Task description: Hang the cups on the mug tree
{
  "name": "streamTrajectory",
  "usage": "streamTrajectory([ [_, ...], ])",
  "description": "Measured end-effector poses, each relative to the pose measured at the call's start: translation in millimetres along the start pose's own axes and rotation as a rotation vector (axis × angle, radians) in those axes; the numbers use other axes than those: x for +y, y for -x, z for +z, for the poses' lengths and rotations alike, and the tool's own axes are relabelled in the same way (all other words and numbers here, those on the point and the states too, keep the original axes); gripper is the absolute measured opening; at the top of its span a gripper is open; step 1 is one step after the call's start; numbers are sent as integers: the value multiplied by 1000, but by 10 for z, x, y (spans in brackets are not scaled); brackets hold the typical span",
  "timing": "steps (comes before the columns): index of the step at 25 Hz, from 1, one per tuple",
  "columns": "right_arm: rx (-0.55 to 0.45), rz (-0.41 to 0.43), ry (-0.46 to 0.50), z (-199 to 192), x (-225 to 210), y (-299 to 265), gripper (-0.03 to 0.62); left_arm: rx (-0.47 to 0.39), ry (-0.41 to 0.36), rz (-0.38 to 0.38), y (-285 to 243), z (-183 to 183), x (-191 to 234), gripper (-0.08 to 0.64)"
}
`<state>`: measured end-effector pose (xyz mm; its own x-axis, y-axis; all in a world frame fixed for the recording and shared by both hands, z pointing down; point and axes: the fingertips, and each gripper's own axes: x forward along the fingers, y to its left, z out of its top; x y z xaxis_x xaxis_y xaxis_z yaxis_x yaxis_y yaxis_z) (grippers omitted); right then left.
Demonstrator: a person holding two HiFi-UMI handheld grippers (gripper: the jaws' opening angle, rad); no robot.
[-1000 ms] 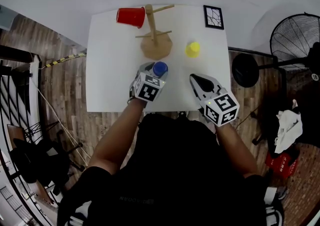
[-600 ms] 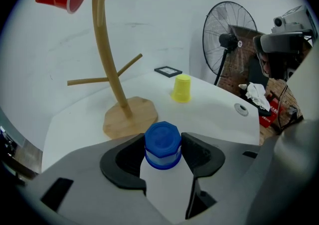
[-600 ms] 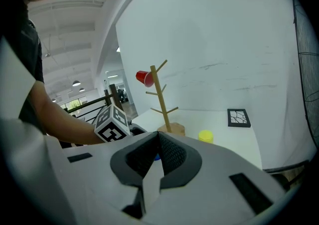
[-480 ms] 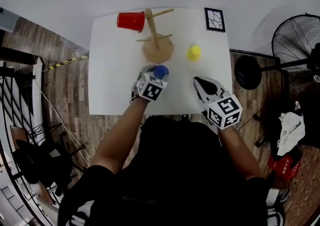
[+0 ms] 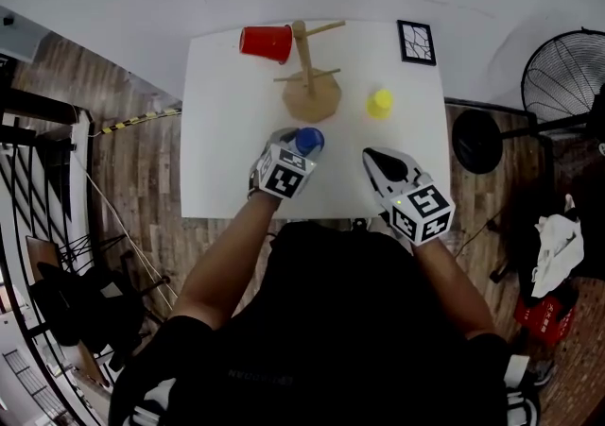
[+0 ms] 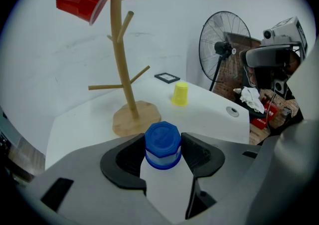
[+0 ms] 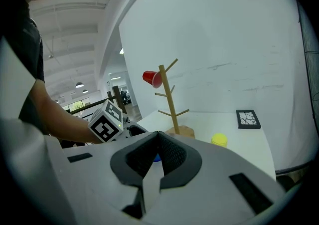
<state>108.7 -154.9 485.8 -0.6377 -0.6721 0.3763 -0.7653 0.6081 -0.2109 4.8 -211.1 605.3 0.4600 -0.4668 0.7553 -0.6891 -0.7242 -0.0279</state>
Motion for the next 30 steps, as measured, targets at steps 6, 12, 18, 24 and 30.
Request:
streamTrajectory([
  [6, -17, 1, -6, 38, 109, -71, 6, -75, 65, 8, 290, 109, 173, 239],
  [12, -19, 11, -14, 3, 254, -169, 6, -182, 144, 33, 569, 232, 386, 238],
  [18, -22, 1, -14, 4, 322, -201, 6, -287, 202, 88, 807, 342, 686, 239],
  [24, -14, -29, -8, -17, 314, -179, 6, -389, 326, 141, 994, 418, 1104, 239],
  [30, -8, -63, -9, -19, 262, -160, 6, -475, 459, 124, 1070, 504, 1406, 239],
])
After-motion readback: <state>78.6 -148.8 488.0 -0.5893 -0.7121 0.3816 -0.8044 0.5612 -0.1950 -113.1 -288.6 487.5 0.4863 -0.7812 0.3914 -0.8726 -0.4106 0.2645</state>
